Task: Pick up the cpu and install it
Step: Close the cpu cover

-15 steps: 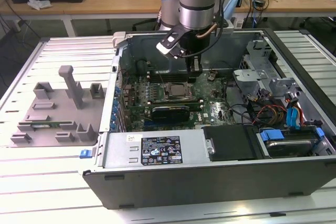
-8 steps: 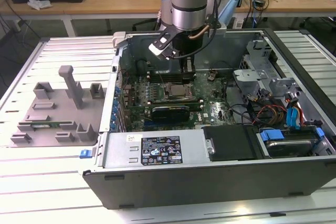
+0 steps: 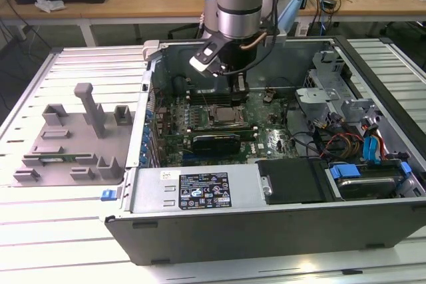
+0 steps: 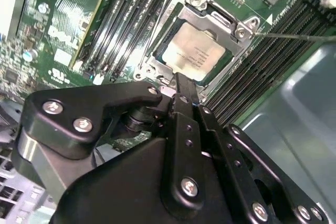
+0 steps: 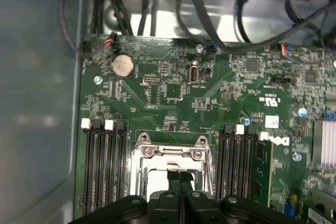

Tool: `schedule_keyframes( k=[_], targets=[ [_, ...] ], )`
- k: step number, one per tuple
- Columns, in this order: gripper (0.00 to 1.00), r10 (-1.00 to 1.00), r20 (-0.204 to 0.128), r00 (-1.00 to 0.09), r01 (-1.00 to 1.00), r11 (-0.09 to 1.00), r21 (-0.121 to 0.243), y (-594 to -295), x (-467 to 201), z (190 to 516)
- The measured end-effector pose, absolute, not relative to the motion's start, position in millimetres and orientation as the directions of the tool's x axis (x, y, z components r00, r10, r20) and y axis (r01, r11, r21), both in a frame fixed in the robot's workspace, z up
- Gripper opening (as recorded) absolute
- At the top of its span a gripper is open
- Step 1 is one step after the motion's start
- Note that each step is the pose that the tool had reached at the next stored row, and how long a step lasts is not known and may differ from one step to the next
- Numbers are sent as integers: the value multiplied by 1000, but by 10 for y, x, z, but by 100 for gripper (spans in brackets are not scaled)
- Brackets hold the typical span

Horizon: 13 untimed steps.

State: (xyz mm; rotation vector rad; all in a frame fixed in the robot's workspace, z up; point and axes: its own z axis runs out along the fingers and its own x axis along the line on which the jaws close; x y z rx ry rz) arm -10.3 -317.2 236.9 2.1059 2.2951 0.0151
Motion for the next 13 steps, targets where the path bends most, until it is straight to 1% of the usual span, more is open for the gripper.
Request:
schedule_keyframes(
  k=[5, 9, 11, 13],
  targets=[
    [11, 977, -18, -211, 977, 211, 25, -3172, -103, 2368],
    [11, 959, -20, -283, 959, 284, 24, -3172, -103, 2368],
    [11, 933, -22, -358, 933, 359, 23, -3172, -103, 2367],
    [11, 912, -23, -411, 911, 411, 23, -3171, -103, 2366]
  ],
)
